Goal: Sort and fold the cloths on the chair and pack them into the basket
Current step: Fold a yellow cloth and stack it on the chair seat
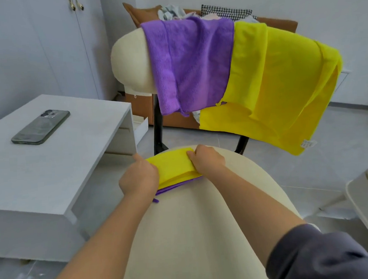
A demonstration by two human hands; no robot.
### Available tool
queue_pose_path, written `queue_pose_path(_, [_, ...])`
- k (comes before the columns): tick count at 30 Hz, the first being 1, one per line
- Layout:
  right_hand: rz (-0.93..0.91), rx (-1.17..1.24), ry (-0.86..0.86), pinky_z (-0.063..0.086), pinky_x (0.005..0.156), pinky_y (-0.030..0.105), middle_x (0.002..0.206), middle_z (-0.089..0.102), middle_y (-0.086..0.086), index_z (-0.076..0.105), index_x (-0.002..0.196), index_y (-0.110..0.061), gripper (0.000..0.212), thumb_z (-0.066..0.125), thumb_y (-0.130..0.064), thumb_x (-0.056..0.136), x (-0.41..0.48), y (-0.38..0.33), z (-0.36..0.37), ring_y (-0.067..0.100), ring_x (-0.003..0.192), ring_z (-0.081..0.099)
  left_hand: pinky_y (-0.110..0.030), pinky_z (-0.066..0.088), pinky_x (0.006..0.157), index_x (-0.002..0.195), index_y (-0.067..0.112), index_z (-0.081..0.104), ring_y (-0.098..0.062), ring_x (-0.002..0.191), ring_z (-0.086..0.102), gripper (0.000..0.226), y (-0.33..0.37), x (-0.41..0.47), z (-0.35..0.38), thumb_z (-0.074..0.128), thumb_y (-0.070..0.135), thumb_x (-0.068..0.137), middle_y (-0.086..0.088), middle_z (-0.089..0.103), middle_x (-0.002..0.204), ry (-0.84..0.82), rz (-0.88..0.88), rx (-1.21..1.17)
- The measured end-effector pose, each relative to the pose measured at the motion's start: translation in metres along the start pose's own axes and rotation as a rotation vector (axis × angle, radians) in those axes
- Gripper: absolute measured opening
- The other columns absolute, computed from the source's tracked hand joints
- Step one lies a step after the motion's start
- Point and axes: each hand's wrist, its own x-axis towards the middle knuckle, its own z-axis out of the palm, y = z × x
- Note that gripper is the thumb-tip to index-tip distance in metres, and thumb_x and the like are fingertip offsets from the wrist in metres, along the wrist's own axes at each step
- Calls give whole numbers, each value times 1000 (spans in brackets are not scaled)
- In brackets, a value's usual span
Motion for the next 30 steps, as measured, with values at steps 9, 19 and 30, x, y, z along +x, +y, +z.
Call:
queue_pose_path(9, [-123,373,123,34,71,31,82,56,5,57,80,-15,38,38,-42,99,-7,3,-19,28,89,52,-40,40,80,140,10,30,-35,112,53,53,-19,-10,-17,47,33,96,-13,62,114,51,83,-463])
queue_pose_path(19, [-598,625,45,47,86,27,101,66,-3,58,90,-27,31,65,2,80,-80,75,-73,11,98,61,-6,38,68,85,28,57,-11,86,53,33,-37,-32,-60,70,2,71,4,55,93,-3,748,-594])
queue_pose_path(30, [-642,250,186,44,89,30,110,60,-5,62,87,-20,34,43,2,68,-165,135,-20,14,105,54,-31,42,77,90,24,54,-17,90,53,30,-67,-88,-30,49,-4,79,3,51,101,-177,813,-226])
